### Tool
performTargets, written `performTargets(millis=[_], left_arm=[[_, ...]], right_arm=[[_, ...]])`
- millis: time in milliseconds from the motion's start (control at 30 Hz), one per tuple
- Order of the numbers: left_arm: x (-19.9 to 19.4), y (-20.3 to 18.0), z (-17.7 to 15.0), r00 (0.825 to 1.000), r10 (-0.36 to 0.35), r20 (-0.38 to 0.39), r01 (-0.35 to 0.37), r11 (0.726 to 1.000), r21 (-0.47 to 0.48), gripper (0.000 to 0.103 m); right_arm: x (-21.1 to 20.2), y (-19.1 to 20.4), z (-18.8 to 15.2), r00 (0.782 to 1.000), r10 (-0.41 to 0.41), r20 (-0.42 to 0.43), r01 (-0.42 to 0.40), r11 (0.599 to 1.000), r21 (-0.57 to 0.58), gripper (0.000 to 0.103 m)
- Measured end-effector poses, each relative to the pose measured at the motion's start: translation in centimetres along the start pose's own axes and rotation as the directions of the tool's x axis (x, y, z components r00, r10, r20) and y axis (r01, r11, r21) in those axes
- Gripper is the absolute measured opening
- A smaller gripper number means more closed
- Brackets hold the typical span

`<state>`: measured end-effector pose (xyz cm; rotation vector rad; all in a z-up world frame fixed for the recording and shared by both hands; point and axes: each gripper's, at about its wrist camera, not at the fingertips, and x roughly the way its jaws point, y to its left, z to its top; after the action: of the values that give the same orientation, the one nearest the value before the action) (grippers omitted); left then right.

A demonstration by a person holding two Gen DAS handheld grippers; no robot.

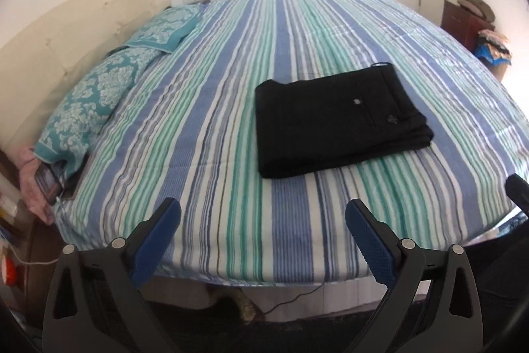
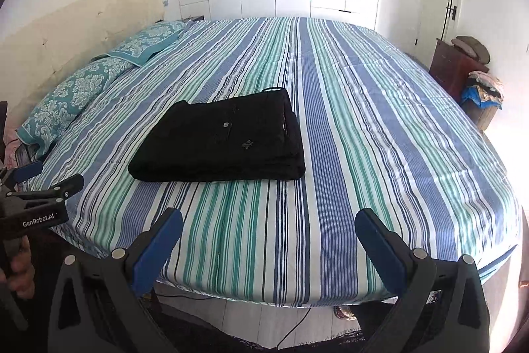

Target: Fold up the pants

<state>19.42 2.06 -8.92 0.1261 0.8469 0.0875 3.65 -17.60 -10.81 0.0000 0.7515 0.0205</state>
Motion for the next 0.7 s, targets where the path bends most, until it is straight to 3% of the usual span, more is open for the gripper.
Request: performTargets(millis=[133,267,700], left_arm=[[-3.5,-0.1,0.3,0.997,-0.037,0.068,0.039,0.999,-0.034,0.1],[-5.1,0.1,0.3,0.992,-0.113,0.062,0.118,0.989,-0.086,0.101],[-6.5,-1.1,-0.1,0.995,-0.088,0.04,0.09,0.993,-0.07,0.101]], right_arm=[[-2.7,0.3,0.8,0.999,-0.025,0.021,0.024,0.999,0.03,0.103],[-4.4,0.8,1.1,0.999,-0.01,0.032,0.009,1.0,0.024,0.103],[-5.8,1.7,0.4,0.998,-0.049,0.025,0.049,0.999,-0.008,0.103]])
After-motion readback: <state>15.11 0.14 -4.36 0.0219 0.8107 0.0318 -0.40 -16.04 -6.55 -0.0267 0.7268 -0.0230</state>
